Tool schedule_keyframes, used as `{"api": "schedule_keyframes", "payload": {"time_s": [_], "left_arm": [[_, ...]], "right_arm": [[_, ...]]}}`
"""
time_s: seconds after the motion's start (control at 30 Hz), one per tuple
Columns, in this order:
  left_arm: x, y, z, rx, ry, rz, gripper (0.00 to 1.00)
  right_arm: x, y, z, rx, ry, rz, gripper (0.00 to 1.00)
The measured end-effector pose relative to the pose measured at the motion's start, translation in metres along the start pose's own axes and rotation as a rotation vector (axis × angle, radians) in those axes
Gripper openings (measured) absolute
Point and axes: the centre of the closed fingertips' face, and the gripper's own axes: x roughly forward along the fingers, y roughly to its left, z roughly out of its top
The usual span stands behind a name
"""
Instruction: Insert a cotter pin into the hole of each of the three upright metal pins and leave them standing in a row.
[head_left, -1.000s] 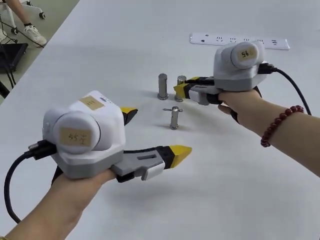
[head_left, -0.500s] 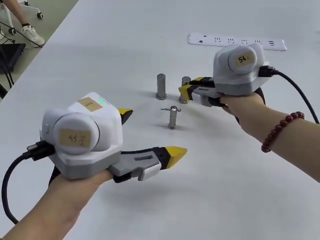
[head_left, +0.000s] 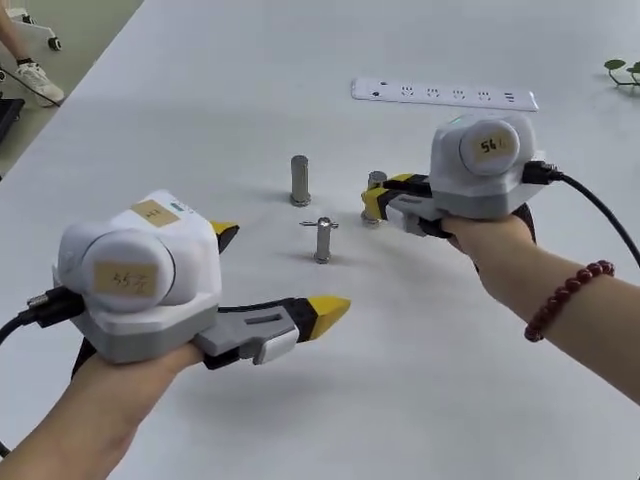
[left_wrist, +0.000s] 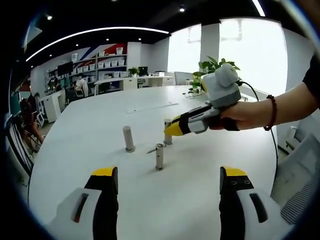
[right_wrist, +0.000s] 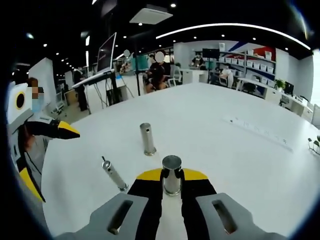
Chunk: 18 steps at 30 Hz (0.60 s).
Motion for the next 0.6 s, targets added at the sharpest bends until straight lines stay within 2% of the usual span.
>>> {"api": "schedule_keyframes", "payload": {"time_s": [0.07,0.2,0.33,0.47,0.6], "left_arm": [[-0.001,-0.001,0.001,0.0,-0.004,-0.003,0.83],[-0.005,-0.004,0.002,0.0,-0.009,-0.004,0.87],[-0.008,-0.008,0.003,0.002,-0.015,-0.009,0.89],[-0.01,-0.011,0.004,0.004,-0.014,-0.017,0.89],[-0.013,-0.014,0.005,0.011,-0.019,-0.024,0.92]], "right_arm": [[-0.005,0.002,-0.001,0.008,-0.005,0.001,0.07],[-0.02,0.006,-0.007,0.017,-0.006,-0.034,0.07],[-0.03,0.011,-0.014,0.022,-0.002,-0.048,0.07],[-0.037,0.017,-0.02,0.041,0.001,-0.057,0.07],[-0.04,0.016,-0.025,0.062,0.001,-0.066,0.07]]}}
